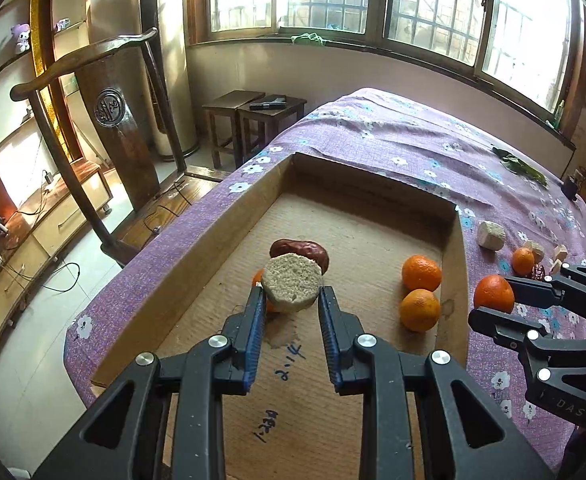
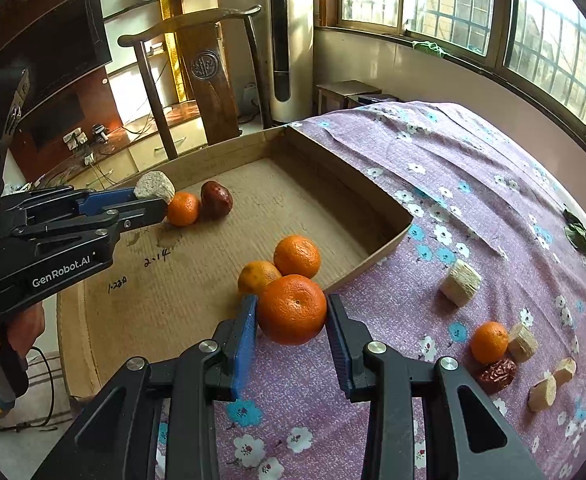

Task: Organize fruits
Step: 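Carry the yam slice and orange into the box and open both tools, then withdraw both open tools from the box toward the table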

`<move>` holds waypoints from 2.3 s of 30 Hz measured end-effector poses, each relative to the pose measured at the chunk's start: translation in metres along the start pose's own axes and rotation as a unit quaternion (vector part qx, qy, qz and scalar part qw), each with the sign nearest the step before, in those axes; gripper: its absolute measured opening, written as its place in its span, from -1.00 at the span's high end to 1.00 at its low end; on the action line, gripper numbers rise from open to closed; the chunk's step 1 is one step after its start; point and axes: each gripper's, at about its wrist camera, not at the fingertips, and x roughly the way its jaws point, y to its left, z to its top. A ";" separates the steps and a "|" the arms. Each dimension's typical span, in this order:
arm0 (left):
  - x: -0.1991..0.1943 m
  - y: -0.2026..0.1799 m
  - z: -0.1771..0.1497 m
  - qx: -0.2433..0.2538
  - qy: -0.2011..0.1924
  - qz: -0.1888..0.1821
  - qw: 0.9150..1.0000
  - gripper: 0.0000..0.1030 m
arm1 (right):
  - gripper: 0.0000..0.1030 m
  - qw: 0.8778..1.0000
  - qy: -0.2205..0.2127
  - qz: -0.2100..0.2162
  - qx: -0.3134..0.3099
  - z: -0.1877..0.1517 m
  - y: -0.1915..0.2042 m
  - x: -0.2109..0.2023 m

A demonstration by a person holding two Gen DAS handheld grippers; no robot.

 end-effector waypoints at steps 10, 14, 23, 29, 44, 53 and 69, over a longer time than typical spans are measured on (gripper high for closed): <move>0.011 0.015 -0.005 -0.004 0.019 0.010 1.000 0.49 | 0.27 0.999 0.020 0.027 -0.042 0.012 0.033 0.023; 0.014 0.018 -0.007 -0.006 0.025 0.012 1.000 0.49 | 0.27 0.997 0.028 0.040 -0.054 0.014 0.043 0.033; 0.024 0.019 -0.011 -0.011 0.037 0.014 0.999 0.49 | 0.27 0.996 0.048 0.050 -0.064 0.014 0.054 0.053; 0.028 0.020 -0.012 -0.016 0.041 0.019 0.999 0.49 | 0.27 0.995 0.054 0.053 -0.063 0.015 0.055 0.059; 0.028 0.024 -0.015 -0.027 0.036 0.046 0.998 0.03 | -0.20 0.997 0.028 0.066 -0.034 0.010 0.049 0.044; 0.012 0.011 -0.009 -0.024 0.007 0.048 0.999 -0.35 | -0.48 0.999 -0.006 0.038 0.005 0.000 0.015 0.006; -0.003 -0.063 -0.004 0.024 -0.011 -0.007 1.000 -0.52 | -0.57 0.995 -0.010 -0.023 0.095 -0.045 -0.054 -0.040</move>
